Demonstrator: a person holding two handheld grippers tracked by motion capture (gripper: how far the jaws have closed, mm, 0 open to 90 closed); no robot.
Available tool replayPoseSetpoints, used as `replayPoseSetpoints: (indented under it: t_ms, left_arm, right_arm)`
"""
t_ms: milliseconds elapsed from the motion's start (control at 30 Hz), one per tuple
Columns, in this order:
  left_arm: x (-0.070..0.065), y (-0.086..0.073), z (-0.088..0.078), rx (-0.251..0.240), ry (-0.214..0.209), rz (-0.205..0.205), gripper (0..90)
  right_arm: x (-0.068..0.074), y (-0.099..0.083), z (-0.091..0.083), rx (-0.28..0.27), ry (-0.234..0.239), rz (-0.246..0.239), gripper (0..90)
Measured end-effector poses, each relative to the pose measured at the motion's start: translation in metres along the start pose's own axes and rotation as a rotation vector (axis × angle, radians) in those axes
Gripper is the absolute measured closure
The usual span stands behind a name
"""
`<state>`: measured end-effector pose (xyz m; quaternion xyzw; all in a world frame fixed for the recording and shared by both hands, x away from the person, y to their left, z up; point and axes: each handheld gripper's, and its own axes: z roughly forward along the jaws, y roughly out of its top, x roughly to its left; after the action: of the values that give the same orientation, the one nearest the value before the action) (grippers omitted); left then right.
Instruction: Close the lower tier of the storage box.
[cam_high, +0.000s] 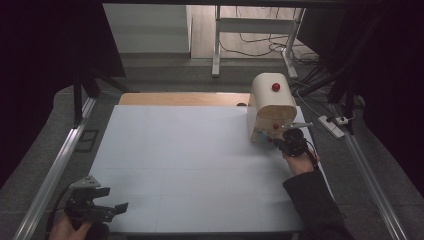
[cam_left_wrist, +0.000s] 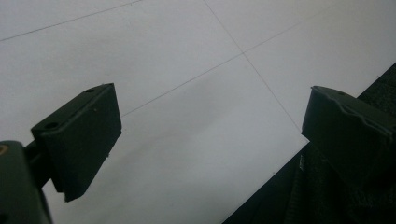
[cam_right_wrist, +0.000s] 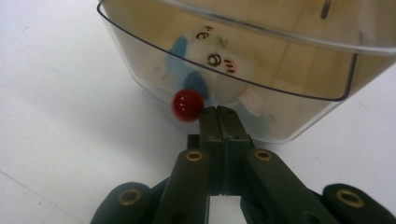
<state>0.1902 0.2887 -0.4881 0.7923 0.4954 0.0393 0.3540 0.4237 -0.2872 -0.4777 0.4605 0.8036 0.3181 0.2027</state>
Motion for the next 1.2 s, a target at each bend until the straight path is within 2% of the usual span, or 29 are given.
replayPoseSetpoints:
  t_ms: [433,1200]
  left_arm:
    - [-0.0003,-0.0002,-0.0003,-0.002,0.001,0.004,4.9]
    - [-0.0008,-0.0002,-0.0004,-0.001,0.003,0.007,4.9]
  right_arm:
    - [0.0001,-0.0003,0.0012,0.009,-0.004,-0.007,88.2]
    - [0.0028,-0.0049,-0.0036,0.026,0.005,-0.015,70.1]
